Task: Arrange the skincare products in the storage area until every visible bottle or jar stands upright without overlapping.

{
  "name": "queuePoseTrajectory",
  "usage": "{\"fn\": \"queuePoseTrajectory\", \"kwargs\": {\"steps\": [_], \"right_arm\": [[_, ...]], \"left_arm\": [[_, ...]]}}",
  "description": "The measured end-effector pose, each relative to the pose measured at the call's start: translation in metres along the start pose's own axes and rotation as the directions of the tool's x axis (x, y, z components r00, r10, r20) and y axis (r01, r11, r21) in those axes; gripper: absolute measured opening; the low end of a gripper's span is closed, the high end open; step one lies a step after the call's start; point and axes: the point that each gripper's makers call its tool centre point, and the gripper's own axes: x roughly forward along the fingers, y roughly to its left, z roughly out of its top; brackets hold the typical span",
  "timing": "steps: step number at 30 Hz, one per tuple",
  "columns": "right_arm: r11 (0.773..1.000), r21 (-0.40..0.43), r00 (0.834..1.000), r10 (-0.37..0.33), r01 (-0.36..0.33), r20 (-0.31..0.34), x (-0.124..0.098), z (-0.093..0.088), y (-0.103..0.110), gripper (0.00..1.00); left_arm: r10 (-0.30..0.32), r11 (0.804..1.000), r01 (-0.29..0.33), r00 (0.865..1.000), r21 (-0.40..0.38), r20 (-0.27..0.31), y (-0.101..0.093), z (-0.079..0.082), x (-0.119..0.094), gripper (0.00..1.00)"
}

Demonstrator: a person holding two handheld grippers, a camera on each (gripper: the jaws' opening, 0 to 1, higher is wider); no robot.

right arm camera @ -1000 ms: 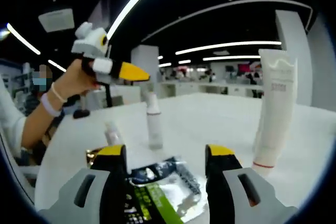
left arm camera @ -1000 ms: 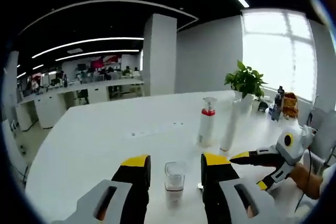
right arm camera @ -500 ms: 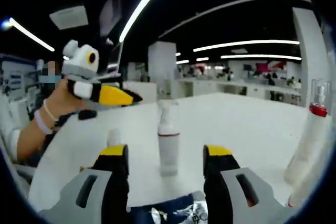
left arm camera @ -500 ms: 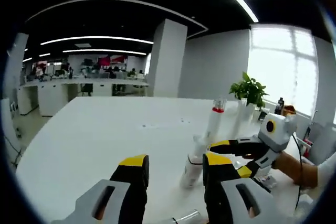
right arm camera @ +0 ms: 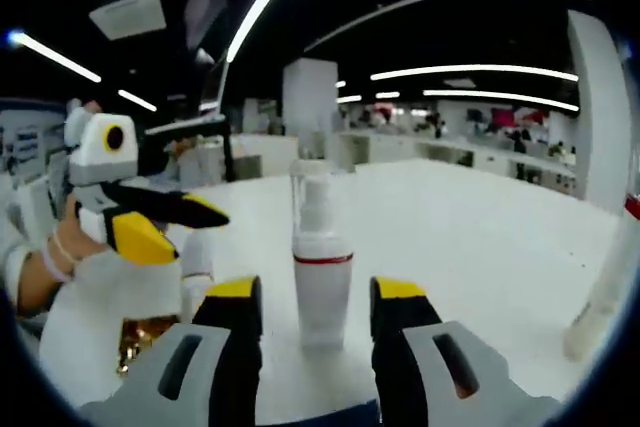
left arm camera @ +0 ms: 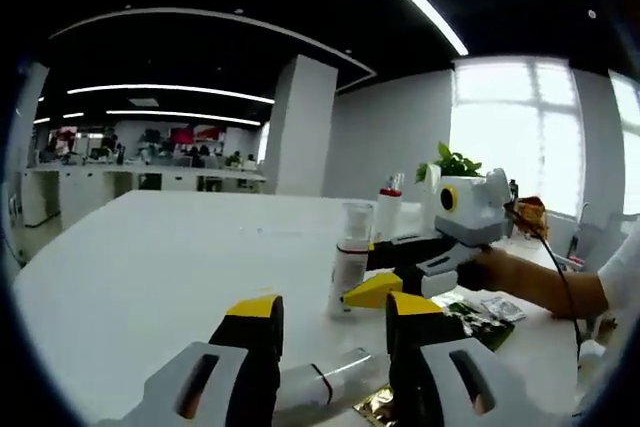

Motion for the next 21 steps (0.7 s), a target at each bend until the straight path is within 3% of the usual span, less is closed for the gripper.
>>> {"fn": "queuePoseTrajectory", "kwargs": {"steps": [5, 10, 15, 19, 21], "right_arm": [[0.999, 0.027, 0.999, -0.036, 0.037, -0.006, 0.0, -0.002, -0.005, 0.2], [0.998, 0.036, 0.999, -0.046, 0.047, -0.006, 0.0, -0.002, -0.008, 0.2], [0.99, 0.005, 0.99, -0.143, 0.143, -0.006, -0.004, 0.001, -0.025, 0.2], [0.962, 0.06, 0.963, -0.269, 0.267, 0.03, -0.015, 0.006, -0.051, 0.2], [0.927, 0.096, 0.928, -0.368, 0.363, 0.05, -0.023, 0.009, -0.072, 0.2]], "left_arm": [[0.0, 1.0, 0.0, 1.0, -0.003, 0.007, -0.001, -0.004, 0.001, 0.39], [-0.014, 1.0, 0.013, 1.0, 0.019, 0.002, -0.012, -0.01, 0.0, 0.38], [-0.05, 0.998, 0.051, 0.999, 0.032, -0.015, -0.021, -0.016, 0.0, 0.39], [-0.054, 0.998, 0.054, 0.998, 0.025, 0.009, -0.021, -0.012, -0.002, 0.38], [-0.051, 0.998, 0.05, 0.999, 0.025, 0.016, -0.02, -0.011, -0.003, 0.38]]}}
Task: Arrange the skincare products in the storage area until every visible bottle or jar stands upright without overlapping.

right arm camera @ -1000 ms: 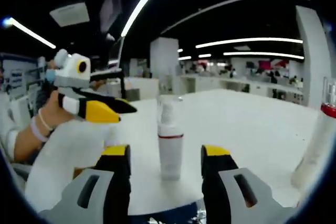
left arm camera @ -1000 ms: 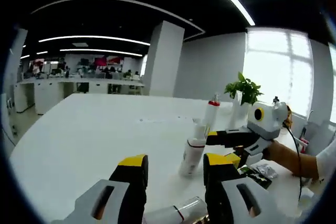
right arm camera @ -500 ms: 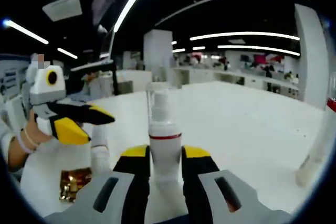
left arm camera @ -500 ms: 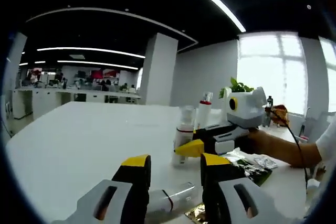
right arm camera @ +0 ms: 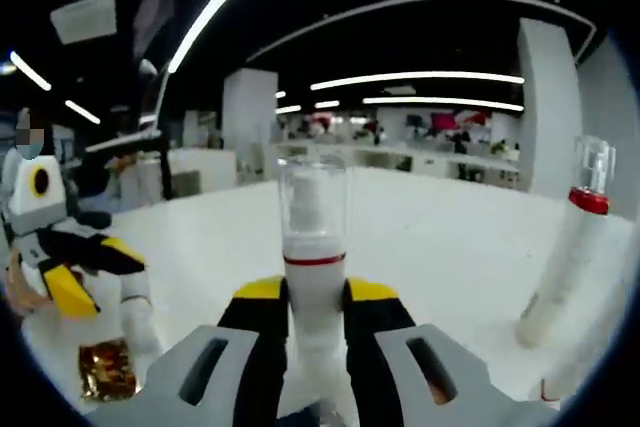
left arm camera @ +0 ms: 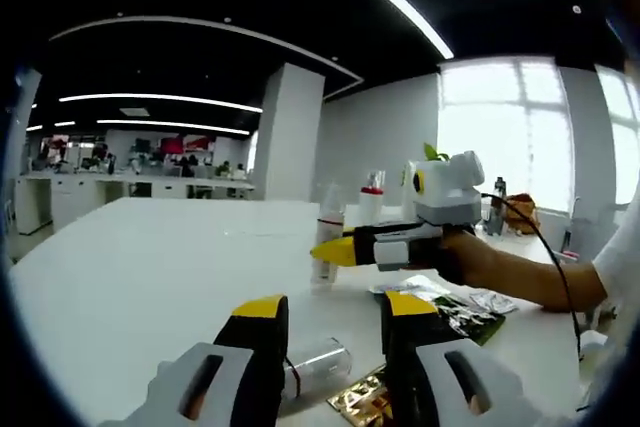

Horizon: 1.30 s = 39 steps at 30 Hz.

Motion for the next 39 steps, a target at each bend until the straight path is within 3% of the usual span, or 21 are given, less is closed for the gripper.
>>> {"fn": "queuePoseTrajectory", "kwargs": {"steps": [4, 8, 11, 13, 16, 17, 20, 21, 23, 27, 32, 39], "right_arm": [[0.989, 0.055, 0.991, -0.137, 0.136, 0.011, 0.0, 0.0, -0.03, 0.2], [0.955, 0.089, 0.958, -0.286, 0.282, 0.027, -0.003, 0.003, -0.06, 0.2], [0.929, 0.114, 0.933, -0.358, 0.353, 0.023, -0.005, 0.003, -0.076, 0.2], [0.923, 0.119, 0.929, -0.371, 0.367, 0.011, -0.003, 0.002, -0.081, 0.2], [0.897, 0.156, 0.908, -0.418, 0.413, 0.003, -0.003, -0.002, -0.093, 0.2], [0.889, 0.143, 0.899, -0.438, 0.434, -0.003, -0.003, -0.004, -0.098, 0.2], [0.883, 0.132, 0.892, -0.452, 0.45, -0.016, -0.001, -0.008, -0.101, 0.2], [0.865, 0.114, 0.873, -0.485, 0.488, -0.055, -0.001, -0.017, -0.109, 0.2], [0.86, 0.132, 0.87, -0.489, 0.494, -0.069, 0.0, -0.02, -0.111, 0.2], [0.837, 0.131, 0.848, -0.524, 0.531, -0.087, 0.001, -0.024, -0.119, 0.2], [0.824, 0.14, 0.836, -0.54, 0.549, -0.098, 0.002, -0.024, -0.124, 0.2], [0.824, 0.123, 0.833, -0.543, 0.552, -0.103, 0.003, -0.025, -0.12, 0.2]], "left_arm": [[-0.005, 1.0, 0.005, 1.0, -0.003, -0.007, -0.001, -0.002, 0.001, 0.38], [-0.01, 1.0, 0.01, 1.0, -0.003, -0.017, -0.002, -0.004, 0.002, 0.38], [-0.011, 1.0, 0.011, 1.0, -0.007, -0.023, -0.002, -0.005, 0.002, 0.38], [-0.014, 1.0, 0.014, 1.0, -0.007, -0.024, -0.002, -0.006, 0.002, 0.39], [-0.014, 1.0, 0.014, 1.0, -0.006, -0.026, -0.003, -0.006, 0.002, 0.39], [-0.014, 1.0, 0.014, 1.0, -0.007, -0.026, -0.003, -0.006, 0.002, 0.39], [-0.011, 1.0, 0.011, 1.0, -0.013, -0.026, -0.002, -0.006, 0.002, 0.39], [-0.007, 1.0, 0.006, 1.0, -0.014, -0.026, -0.001, -0.006, 0.001, 0.4], [0.004, 1.0, -0.004, 1.0, -0.008, -0.021, 0.0, -0.005, 0.001, 0.4], [0.003, 1.0, -0.003, 1.0, -0.007, -0.022, 0.0, -0.006, 0.001, 0.4], [-0.001, 1.0, 0.001, 1.0, -0.015, -0.021, 0.0, -0.005, 0.001, 0.4], [0.0, 1.0, 0.0, 1.0, -0.016, -0.017, 0.001, -0.005, 0.001, 0.4]]}}
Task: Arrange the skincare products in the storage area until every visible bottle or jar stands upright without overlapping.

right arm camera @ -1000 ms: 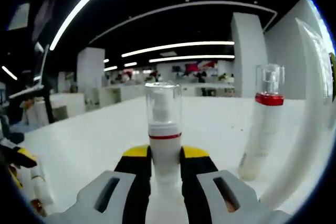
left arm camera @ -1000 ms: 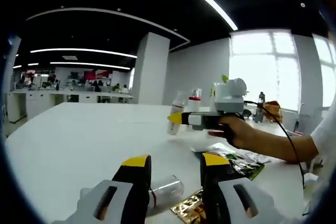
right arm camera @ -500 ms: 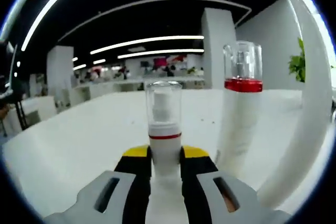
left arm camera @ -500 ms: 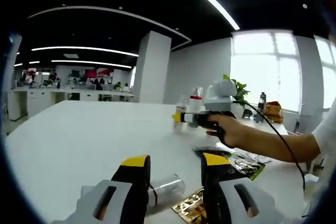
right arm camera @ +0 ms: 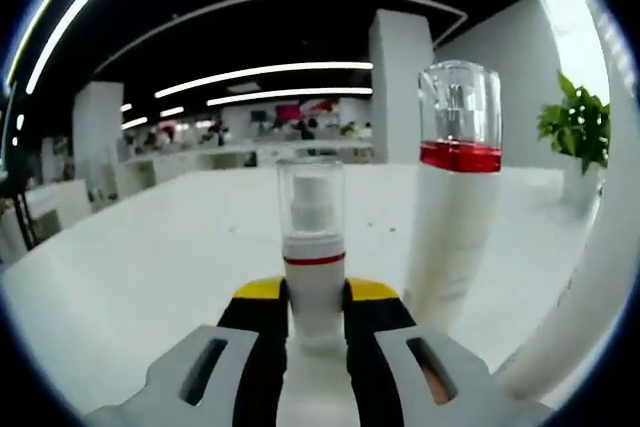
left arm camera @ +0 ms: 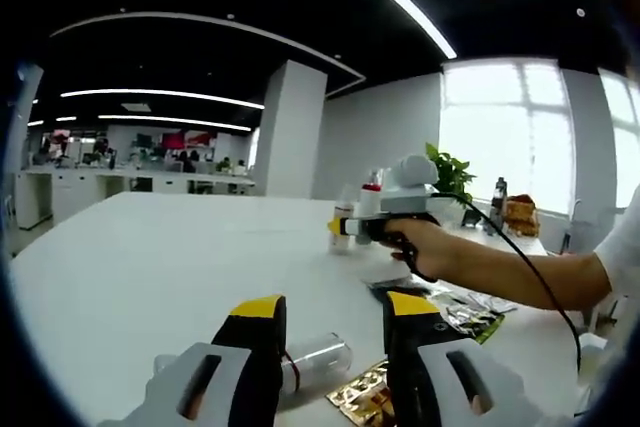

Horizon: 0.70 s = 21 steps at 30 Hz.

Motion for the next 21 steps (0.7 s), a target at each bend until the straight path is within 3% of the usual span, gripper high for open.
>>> {"fn": "queuePoseTrajectory", "kwargs": {"steps": [4, 6, 9, 13, 18, 19, 21], "right_arm": [[1.0, -0.023, 1.0, -0.003, 0.003, -0.015, 0.001, -0.002, 0.001, 0.23], [0.997, 0.038, 0.998, 0.065, -0.064, -0.016, -0.001, -0.004, 0.011, 0.34], [0.998, 0.022, 0.997, 0.054, -0.053, -0.047, -0.004, -0.009, 0.007, 0.49], [0.99, 0.064, 0.99, 0.13, -0.126, -0.056, -0.017, -0.013, 0.015, 0.5], [0.987, 0.048, 0.986, 0.156, -0.154, -0.051, -0.031, -0.012, 0.018, 0.51], [0.977, 0.058, 0.976, 0.209, -0.206, -0.058, -0.041, -0.012, 0.026, 0.51], [0.974, 0.054, 0.974, 0.221, -0.218, -0.055, -0.046, -0.011, 0.026, 0.52]], "left_arm": [[0.001, 1.0, -0.001, 1.0, -0.005, 0.002, 0.0, 0.0, 0.0, 0.4], [0.0, 1.0, 0.0, 1.0, -0.006, 0.001, 0.0, 0.0, 0.0, 0.4], [0.001, 1.0, -0.001, 1.0, -0.002, 0.002, 0.0, 0.0, 0.0, 0.4], [0.019, 1.0, -0.019, 1.0, 0.003, -0.001, 0.003, -0.001, -0.001, 0.42], [0.024, 1.0, -0.024, 1.0, 0.0, 0.014, 0.003, 0.002, -0.003, 0.44], [0.029, 1.0, -0.029, 0.999, 0.001, 0.016, 0.003, 0.002, -0.003, 0.44], [0.031, 1.0, -0.031, 0.999, 0.001, 0.02, 0.004, 0.002, -0.003, 0.45]]}}
